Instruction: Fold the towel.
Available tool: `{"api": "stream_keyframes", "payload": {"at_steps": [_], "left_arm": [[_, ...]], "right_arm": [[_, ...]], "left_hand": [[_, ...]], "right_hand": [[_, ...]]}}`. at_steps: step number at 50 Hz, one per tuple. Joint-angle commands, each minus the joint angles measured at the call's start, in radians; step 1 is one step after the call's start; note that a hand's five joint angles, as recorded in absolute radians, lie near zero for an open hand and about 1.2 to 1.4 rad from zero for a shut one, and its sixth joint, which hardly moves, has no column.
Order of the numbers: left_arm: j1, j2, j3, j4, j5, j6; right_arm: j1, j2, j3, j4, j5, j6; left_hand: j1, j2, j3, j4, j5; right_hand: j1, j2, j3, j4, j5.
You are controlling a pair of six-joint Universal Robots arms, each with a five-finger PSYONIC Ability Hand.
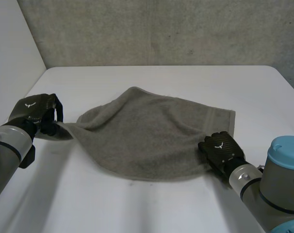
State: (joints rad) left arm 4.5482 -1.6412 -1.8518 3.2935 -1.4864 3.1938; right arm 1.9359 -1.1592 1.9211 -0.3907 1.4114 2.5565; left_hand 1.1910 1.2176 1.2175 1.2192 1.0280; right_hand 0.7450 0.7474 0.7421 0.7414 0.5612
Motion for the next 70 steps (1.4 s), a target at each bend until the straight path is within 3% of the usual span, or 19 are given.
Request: {"api": "stream_keyframes", "payload": {"at_steps": [1, 2, 4, 13, 20, 28, 35, 45, 52, 56, 60, 65, 70], "left_arm": [[0.0, 0.0, -0.001, 0.0, 0.0, 0.002], [0.0, 0.0, -0.001, 0.0, 0.0, 0.002], [0.0, -0.002, -0.001, 0.0, 0.0, 0.002], [-0.009, 0.014, 0.011, -0.014, -0.003, 0.003], [-0.012, 0.141, 0.039, -0.066, -0.003, 0.005], [-0.002, 0.319, 0.111, -0.179, -0.003, 0.003], [0.0, 0.368, 0.129, -0.302, -0.002, 0.008], [-0.003, 0.339, 0.04, -0.342, 0.0, 0.08], [-0.017, 0.19, 0.037, -0.305, 0.002, 0.144], [-0.021, 0.095, 0.074, -0.253, 0.002, 0.147], [-0.029, -0.093, 0.23, -0.18, -0.003, 0.146], [-0.073, -0.267, 0.538, -0.153, -0.017, 0.133], [-0.089, -0.334, 0.849, -0.086, -0.05, 0.088]], "right_arm": [[-0.002, 0.001, -0.02, 0.003, 0.011, 0.004], [-0.002, 0.001, -0.021, 0.003, 0.011, 0.004], [-0.023, -0.022, -0.027, 0.004, 0.015, 0.005], [-0.058, -0.198, -0.028, 0.075, 0.018, 0.021], [-0.083, -0.385, -0.155, 0.408, 0.015, 0.066], [-0.14, -0.548, -0.325, 0.674, 0.0, 0.093], [-0.158, -0.577, -0.404, 0.838, -0.014, 0.08], [-0.201, -0.559, -0.347, 0.891, -0.025, -0.015], [-0.244, -0.428, -0.335, 0.851, -0.074, -0.036], [-0.241, -0.311, -0.373, 0.739, -0.098, -0.025], [-0.238, -0.189, -0.475, 0.679, -0.085, -0.018], [-0.152, -0.012, -0.826, 0.551, -0.01, 0.06], [-0.115, 0.023, -1.032, 0.339, 0.055, 0.134]], "left_hand": [[0.205, 0.179, 0.179, 0.177, 0.194], [0.205, 0.179, 0.179, 0.177, 0.194], [0.205, 0.179, 0.179, 0.177, 0.194], [0.205, 0.179, 0.179, 0.177, 0.194], [0.205, 0.179, 0.179, 0.177, 0.194], [0.205, 0.179, 0.179, 0.177, 0.194], [0.205, 0.179, 0.179, 0.177, 0.194], [0.205, 0.179, 0.179, 0.177, 0.194], [0.205, 0.179, 0.179, 0.177, 0.194], [0.205, 0.179, 0.179, 0.177, 0.194], [0.205, 0.179, 0.179, 0.177, 0.194], [0.205, 0.179, 0.179, 0.177, 0.194], [0.205, 0.179, 0.179, 0.177, 0.194]], "right_hand": [[0.348, 0.346, 0.351, 0.352, 0.357], [0.35, 0.347, 0.353, 0.353, 0.359], [0.65, 0.648, 0.653, 0.654, 0.659], [0.651, 0.649, 0.654, 0.655, 0.661], [0.651, 0.649, 0.654, 0.655, 0.661], [0.651, 0.649, 0.654, 0.655, 0.661], [0.651, 0.649, 0.654, 0.655, 0.661], [0.651, 0.649, 0.654, 0.655, 0.661], [0.651, 0.649, 0.654, 0.655, 0.661], [0.651, 0.649, 0.654, 0.655, 0.661], [0.651, 0.649, 0.654, 0.655, 0.661], [0.651, 0.649, 0.654, 0.655, 0.661], [0.651, 0.649, 0.654, 0.655, 0.661]]}}
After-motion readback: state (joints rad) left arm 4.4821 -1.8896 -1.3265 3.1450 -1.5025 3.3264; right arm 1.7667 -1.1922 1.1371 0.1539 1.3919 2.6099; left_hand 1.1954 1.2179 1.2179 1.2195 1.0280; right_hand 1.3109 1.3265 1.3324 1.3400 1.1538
